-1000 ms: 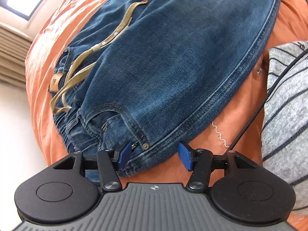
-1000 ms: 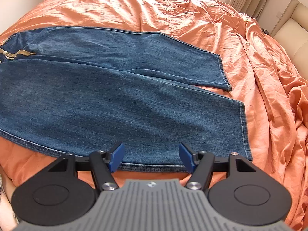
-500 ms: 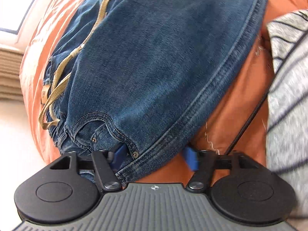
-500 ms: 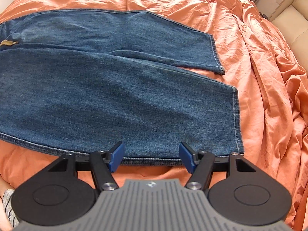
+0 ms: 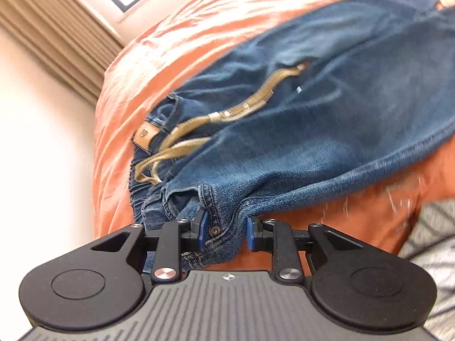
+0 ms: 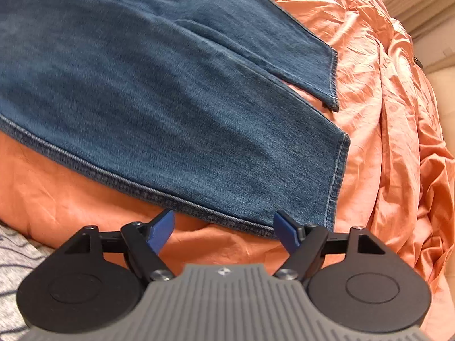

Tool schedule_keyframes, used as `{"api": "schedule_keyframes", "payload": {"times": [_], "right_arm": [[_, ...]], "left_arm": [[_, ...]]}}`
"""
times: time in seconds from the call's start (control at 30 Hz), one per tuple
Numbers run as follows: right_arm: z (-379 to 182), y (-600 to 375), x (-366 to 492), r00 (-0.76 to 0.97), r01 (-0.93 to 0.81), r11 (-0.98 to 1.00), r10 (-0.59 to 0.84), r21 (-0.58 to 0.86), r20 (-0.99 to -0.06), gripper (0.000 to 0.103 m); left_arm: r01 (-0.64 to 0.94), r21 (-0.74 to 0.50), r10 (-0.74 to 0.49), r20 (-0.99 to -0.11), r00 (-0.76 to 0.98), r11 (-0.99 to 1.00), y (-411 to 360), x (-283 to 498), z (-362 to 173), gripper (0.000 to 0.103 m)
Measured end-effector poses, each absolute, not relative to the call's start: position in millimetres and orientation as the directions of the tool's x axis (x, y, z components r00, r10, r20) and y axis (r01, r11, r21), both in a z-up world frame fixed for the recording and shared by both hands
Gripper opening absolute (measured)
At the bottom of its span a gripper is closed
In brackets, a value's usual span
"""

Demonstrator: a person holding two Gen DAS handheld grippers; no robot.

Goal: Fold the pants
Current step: 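Grasp the waistband with the left tool while the right tool grasps the leg hem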

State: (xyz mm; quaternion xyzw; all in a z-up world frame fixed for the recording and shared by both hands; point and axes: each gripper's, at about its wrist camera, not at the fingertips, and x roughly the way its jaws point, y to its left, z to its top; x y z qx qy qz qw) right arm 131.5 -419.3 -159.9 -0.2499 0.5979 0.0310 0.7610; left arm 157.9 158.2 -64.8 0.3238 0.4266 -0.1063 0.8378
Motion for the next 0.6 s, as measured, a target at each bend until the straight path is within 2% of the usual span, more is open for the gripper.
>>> {"api": "schedule_keyframes", "payload": {"times": [0.17,0.23,0.27,0.33,0.37,0.43,0.53,0.6], "right_arm": [[-183.5,-412.7,123.4,0.318,-0.477,0.766,-0.308,-0.432,-0.897,0.08],[-188.0,-414.1,120.9,0.341,-0.492,0.751,-0.299,-0.441,-0.891,0.075],[-189.3,-415.3,119.3,0.348,-0.498,0.747,-0.293,-0.44,-0.891,0.071],[-189.5,-418.5,113.5,0.363,-0.523,0.732,-0.272,-0.436,-0.891,0.045],[-189.1,-420.1,111.1,0.378,-0.527,0.72,-0.277,-0.451,-0.884,0.042],[-184.6,-424.7,108.4,0.405,-0.516,0.715,-0.282,-0.472,-0.87,0.019],[-170.0,-428.2,109.1,0.467,-0.478,0.729,-0.261,-0.49,-0.845,0.008],[-157.4,-429.7,110.4,0.509,-0.449,0.735,-0.257,-0.508,-0.822,0.006]], "left_arm": [[0.398,0.433,0.101,-0.768,0.632,0.809,159.8,167.6,-43.3,0.028],[0.375,0.429,0.107,-0.762,0.638,0.822,158.1,168.9,-39.2,0.028],[0.37,0.437,0.114,-0.758,0.643,0.82,157.6,169.7,-38.8,0.028],[0.358,0.448,0.127,-0.751,0.649,0.819,152.7,166.0,-41.3,0.028],[0.351,0.442,0.125,-0.751,0.649,0.825,152.8,165.9,-41.2,0.028],[0.339,0.433,0.125,-0.75,0.65,0.835,153.6,166.4,-41.3,0.028],[0.327,0.439,0.135,-0.744,0.654,0.837,152.3,165.7,-40.0,0.028],[0.324,0.445,0.141,-0.741,0.657,0.835,151.8,166.6,-38.3,0.028]]}}
